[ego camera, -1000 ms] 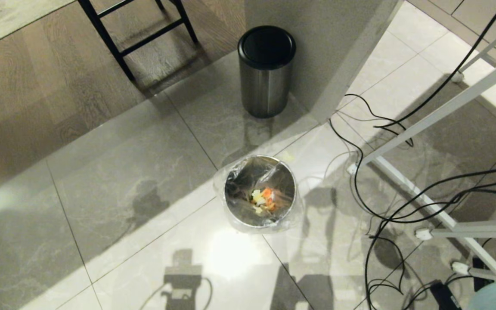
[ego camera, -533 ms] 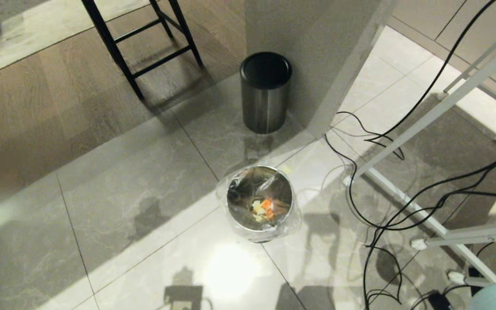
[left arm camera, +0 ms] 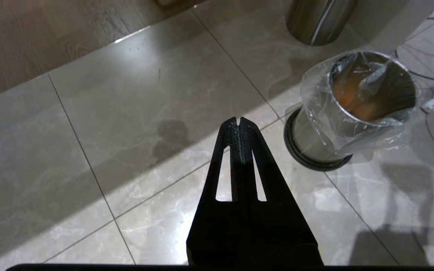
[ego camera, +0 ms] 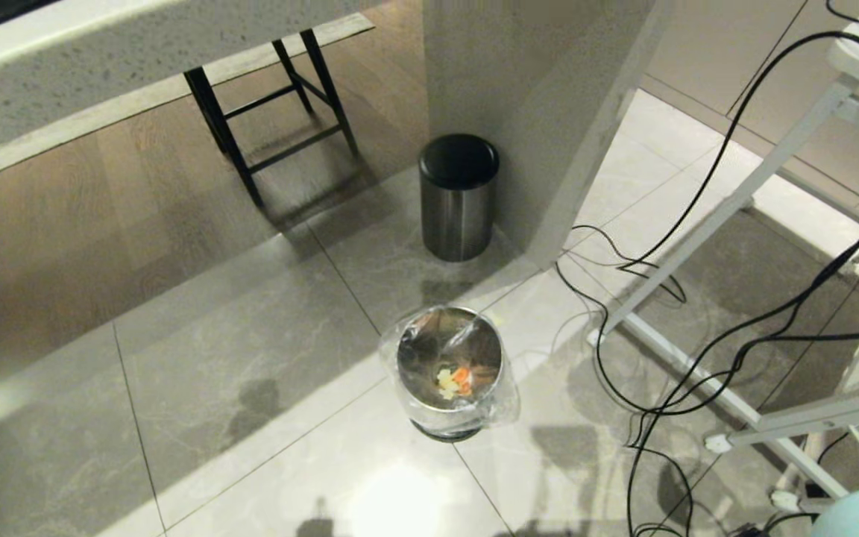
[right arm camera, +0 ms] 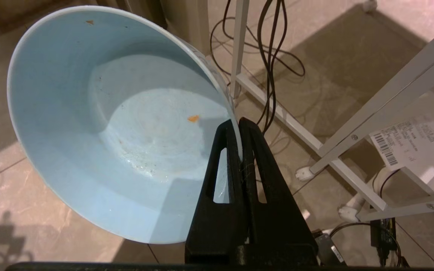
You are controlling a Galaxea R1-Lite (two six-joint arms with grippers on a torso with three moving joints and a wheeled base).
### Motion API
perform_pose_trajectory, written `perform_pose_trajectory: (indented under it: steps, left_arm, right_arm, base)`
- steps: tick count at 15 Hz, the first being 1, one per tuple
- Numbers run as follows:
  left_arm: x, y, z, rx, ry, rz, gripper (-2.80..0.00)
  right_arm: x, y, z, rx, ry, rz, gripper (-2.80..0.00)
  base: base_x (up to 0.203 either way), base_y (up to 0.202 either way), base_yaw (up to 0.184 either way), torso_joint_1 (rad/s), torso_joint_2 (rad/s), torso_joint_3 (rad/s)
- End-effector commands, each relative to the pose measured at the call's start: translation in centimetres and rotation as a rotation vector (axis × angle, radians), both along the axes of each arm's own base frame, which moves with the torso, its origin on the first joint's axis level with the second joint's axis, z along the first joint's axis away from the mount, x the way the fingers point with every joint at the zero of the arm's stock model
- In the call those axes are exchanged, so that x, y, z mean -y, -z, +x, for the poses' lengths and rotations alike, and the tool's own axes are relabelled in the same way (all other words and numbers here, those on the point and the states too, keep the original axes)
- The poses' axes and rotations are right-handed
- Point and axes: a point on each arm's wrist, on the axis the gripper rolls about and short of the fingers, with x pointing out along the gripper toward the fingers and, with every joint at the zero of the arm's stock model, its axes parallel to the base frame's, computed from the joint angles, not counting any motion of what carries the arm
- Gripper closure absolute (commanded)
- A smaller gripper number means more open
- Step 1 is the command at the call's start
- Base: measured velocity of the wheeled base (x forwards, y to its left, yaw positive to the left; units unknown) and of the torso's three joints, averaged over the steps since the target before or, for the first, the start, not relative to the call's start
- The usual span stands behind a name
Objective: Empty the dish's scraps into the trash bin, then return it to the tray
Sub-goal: Put the bowl back to the table
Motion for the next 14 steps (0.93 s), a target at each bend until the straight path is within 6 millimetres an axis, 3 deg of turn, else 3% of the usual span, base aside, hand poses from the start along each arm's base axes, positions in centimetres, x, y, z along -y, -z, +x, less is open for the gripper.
perform_pose_trajectory:
  steps: [1,14]
  left_arm:
    - [0.00,-0.01,0.01,0.000,0.000,0.000,0.00]
    - [0.00,-0.01,0.01,0.000,0.000,-0.002,0.00]
  right_arm:
    - [0.00,-0.01,0.01,0.000,0.000,0.000,0.00]
    - [0.00,-0.01,0.01,0.000,0.000,0.000,0.00]
  base:
    - [0.000,0.000,0.000,0.001,0.00,0.199]
    - [0.000,0.000,0.000,0.002,0.00,0.202]
